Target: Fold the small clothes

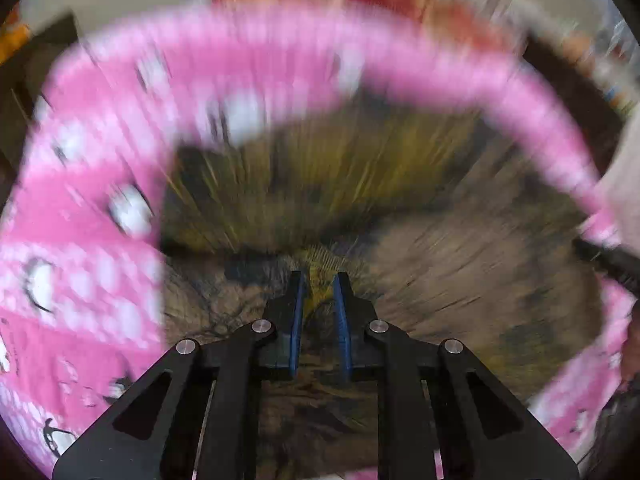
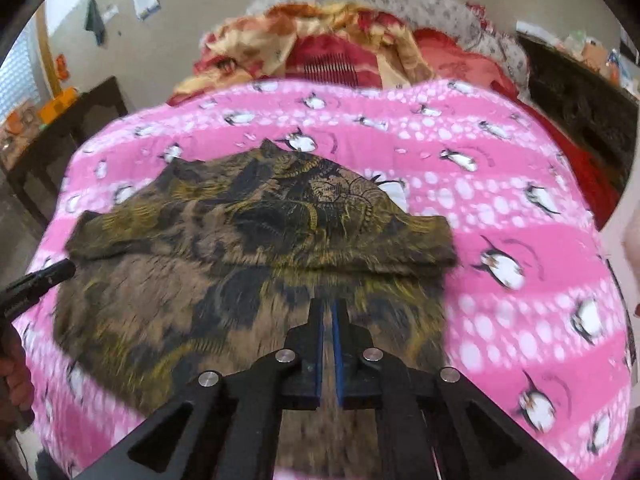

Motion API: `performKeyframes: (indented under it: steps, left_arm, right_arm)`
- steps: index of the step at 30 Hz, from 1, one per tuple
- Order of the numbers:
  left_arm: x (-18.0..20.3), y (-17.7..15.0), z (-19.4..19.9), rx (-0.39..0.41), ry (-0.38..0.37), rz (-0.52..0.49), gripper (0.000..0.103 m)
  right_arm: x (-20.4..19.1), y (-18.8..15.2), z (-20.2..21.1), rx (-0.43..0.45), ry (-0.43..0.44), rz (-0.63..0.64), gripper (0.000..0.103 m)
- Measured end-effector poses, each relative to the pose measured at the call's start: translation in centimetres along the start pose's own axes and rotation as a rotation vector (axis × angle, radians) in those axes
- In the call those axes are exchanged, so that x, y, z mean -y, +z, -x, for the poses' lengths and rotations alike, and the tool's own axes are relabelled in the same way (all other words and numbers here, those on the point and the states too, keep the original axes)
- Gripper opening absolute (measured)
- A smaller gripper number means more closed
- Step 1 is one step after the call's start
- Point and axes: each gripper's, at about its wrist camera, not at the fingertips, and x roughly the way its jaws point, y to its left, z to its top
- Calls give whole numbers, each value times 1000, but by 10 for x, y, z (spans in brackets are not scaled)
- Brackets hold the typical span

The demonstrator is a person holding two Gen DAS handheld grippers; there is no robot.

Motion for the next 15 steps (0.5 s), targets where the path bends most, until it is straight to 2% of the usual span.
performKeyframes:
  steps: [1, 2, 3, 6, 8, 11, 15]
  left_arm:
    - [2, 5, 3, 59, 9, -6, 15]
    - [6, 13, 1, 45, 32, -27, 15]
    - [9, 22, 0, 39, 42, -34, 15]
    - [0, 67, -7, 55, 35, 28, 14]
    - [-13, 99, 1, 123, 33, 88, 14]
    - [-33, 130, 28, 244, 69, 172, 14]
    - [-39, 128, 51, 356, 39, 201, 14]
  right_arm:
    - [3, 2, -27, -95, -28, -14, 5]
    - [7, 2, -36, -107, -15, -27, 5]
    - [8, 9, -38, -49, -5, -24, 5]
    - [14, 41, -44, -10, 32, -31, 5]
    - [20, 66, -30, 91, 50, -36, 5]
    - [27, 95, 1, 233, 37, -36, 5]
    - [26, 100, 20, 307, 43, -36, 5]
